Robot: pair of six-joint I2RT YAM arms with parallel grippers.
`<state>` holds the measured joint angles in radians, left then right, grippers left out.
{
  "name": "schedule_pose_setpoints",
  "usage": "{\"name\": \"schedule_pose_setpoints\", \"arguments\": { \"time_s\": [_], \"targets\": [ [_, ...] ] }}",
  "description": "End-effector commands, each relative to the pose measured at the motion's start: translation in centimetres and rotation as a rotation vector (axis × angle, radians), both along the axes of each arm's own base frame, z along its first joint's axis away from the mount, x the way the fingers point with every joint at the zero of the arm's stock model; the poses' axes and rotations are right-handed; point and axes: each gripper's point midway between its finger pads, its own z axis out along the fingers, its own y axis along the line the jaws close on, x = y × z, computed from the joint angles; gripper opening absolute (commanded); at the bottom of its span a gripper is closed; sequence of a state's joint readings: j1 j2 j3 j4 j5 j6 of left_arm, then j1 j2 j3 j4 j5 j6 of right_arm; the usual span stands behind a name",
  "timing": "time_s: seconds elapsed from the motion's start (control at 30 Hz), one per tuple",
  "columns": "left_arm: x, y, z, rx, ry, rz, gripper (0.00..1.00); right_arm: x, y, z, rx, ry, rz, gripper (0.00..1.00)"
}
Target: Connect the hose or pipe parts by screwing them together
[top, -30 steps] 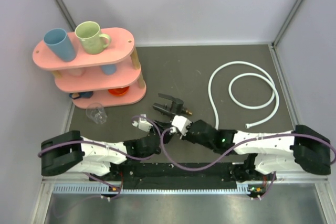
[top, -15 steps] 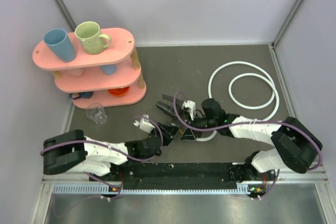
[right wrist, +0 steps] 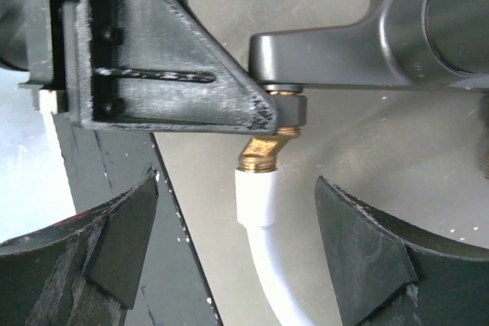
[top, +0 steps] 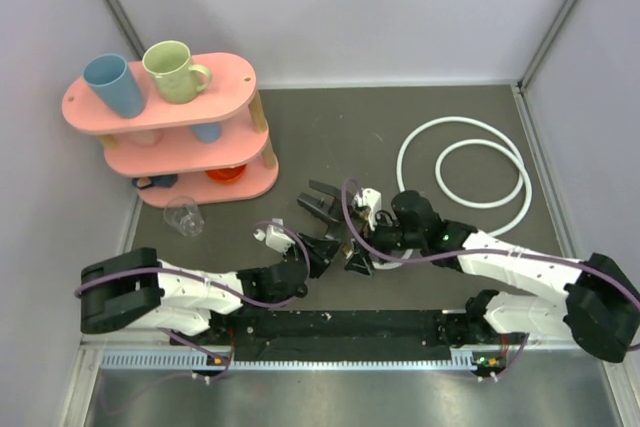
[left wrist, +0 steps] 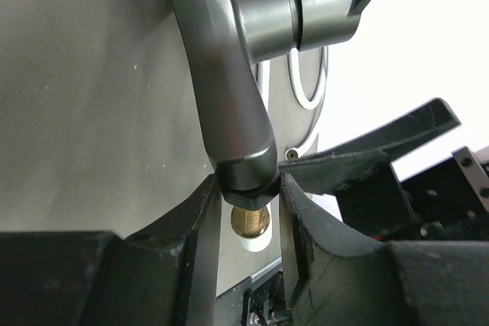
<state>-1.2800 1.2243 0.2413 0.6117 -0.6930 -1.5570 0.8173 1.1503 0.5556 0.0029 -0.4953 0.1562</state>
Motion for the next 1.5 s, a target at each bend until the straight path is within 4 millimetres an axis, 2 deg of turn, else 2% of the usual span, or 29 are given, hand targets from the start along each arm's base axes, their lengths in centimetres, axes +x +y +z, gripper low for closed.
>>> {"name": "schedule_pose_setpoints", "arguments": {
  "time_s": [0.0,0.03,0.07,0.13,0.17,0.2,0.23,0.27,0.33,0.37,0.5,0.63,0.7,0.73,0.83,0.9,0.93,0.97,1.0,1.03,1.07,1.13,1.17,1.2,1.27,1.37,1.43,1.47],
  "targets": [
    [0.5,-0.8,3.3,-0.062,-0.046,0.009,0.00,1.5,-0.8,1.8,-0.121,-0.195,-0.088,0.81],
    [0.4,-0.9,3.4,-0.068,-0.045,0.008,0.00,0.8,-1.1,1.3,-0.173,-0.212,-0.074,0.79],
    [0.4,-0.9,3.5,-0.074,-0.042,0.008,0.00,1.8,-1.5,1.5,-0.219,-0.265,-0.135,0.78],
    [0.4,-1.0,3.7,-0.088,-0.035,0.007,0.00,0.8,-1.1,1.6,-0.270,-0.336,-0.113,0.76],
    [0.3,-1.0,3.9,-0.094,-0.032,0.002,0.00,1.5,-1.6,1.6,-0.315,-0.395,-0.162,0.74],
    [0.3,-1.0,3.9,-0.098,-0.030,0.001,0.00,1.4,-1.4,1.8,-0.327,-0.427,-0.160,0.73],
    [0.2,-1.1,3.9,-0.098,-0.028,0.000,0.00,0.1,-0.5,2.1,-0.322,-0.458,-0.130,0.70],
    [0.2,-1.1,4.1,-0.105,-0.029,-0.003,0.00,1.2,-1.1,2.4,-0.368,-0.540,-0.182,0.63],
    [0.1,-1.2,4.3,-0.118,-0.023,-0.005,0.00,0.9,-0.8,2.2,-0.416,-0.602,-0.204,0.59],
    [0.1,-1.2,4.3,-0.120,-0.021,-0.005,0.00,1.6,-1.4,2.3,-0.449,-0.641,-0.252,0.58],
    [-0.1,-1.3,4.6,-0.141,-0.010,-0.016,0.00,1.6,-1.1,0.9,-0.541,-0.705,-0.251,0.58],
    [-0.2,-1.3,4.7,-0.154,-0.005,-0.020,0.00,1.7,-0.3,0.7,-0.552,-0.733,-0.254,0.57],
    [-0.3,-1.3,4.8,-0.164,0.000,-0.022,0.00,2.0,0.2,1.2,-0.525,-0.759,-0.275,0.49],
    [-0.4,-1.4,4.8,-0.170,0.006,-0.027,0.00,2.1,0.2,1.4,-0.513,-0.769,-0.282,0.38],
    [-0.4,-1.5,4.4,-0.160,0.009,-0.033,0.00,2.2,0.8,2.2,-0.453,-0.786,-0.288,0.16],
    [-0.4,-1.4,3.9,-0.139,0.009,-0.031,0.00,2.2,0.9,2.5,-0.426,-0.790,-0.269,0.06],
    [-0.4,-1.5,3.2,-0.122,0.015,-0.029,0.00,1.8,1.9,2.5,-0.355,-0.756,-0.231,0.00],
    [-0.3,-1.4,3.1,-0.129,0.010,-0.025,0.00,1.5,2.2,3.3,-0.279,-0.712,-0.225,0.00],
    [-0.3,-1.3,2.8,-0.118,-0.003,-0.029,0.00,2.5,1.3,2.5,-0.264,-0.667,-0.242,0.00],
    [-0.2,-1.3,2.2,-0.101,-0.009,-0.026,0.00,1.6,2.5,3.0,-0.157,-0.610,-0.175,0.00],
    [-0.2,-1.1,2.0,-0.106,-0.016,-0.019,0.00,1.6,2.3,3.9,-0.081,-0.563,-0.179,0.00],
    [-0.2,-0.9,1.4,-0.099,-0.026,-0.020,0.00,2.1,1.5,3.3,-0.015,-0.477,-0.144,0.00],
    [-0.3,-0.7,1.0,-0.091,-0.034,-0.026,0.00,2.3,1.2,3.5,0.006,-0.466,-0.145,0.00],
    [-0.2,-0.9,1.8,-0.123,-0.056,-0.032,0.00,2.6,0.8,3.0,-0.002,-0.453,-0.147,0.00],
    [-0.4,-1.0,1.7,-0.116,-0.074,-0.050,0.00,3.5,-0.1,2.0,-0.027,-0.423,-0.159,0.00],
    [-0.5,-1.5,2.9,-0.118,-0.132,-0.078,0.00,4.1,-0.8,0.8,-0.081,-0.410,-0.179,0.00],
    [-0.6,-1.7,3.0,-0.085,-0.148,-0.098,0.13,4.4,-1.0,0.4,-0.105,-0.411,-0.186,0.00],
    [-0.6,-1.8,3.3,-0.083,-0.150,-0.098,0.31,4.6,-1.1,0.1,-0.114,-0.408,-0.191,0.00]
  ]
}}
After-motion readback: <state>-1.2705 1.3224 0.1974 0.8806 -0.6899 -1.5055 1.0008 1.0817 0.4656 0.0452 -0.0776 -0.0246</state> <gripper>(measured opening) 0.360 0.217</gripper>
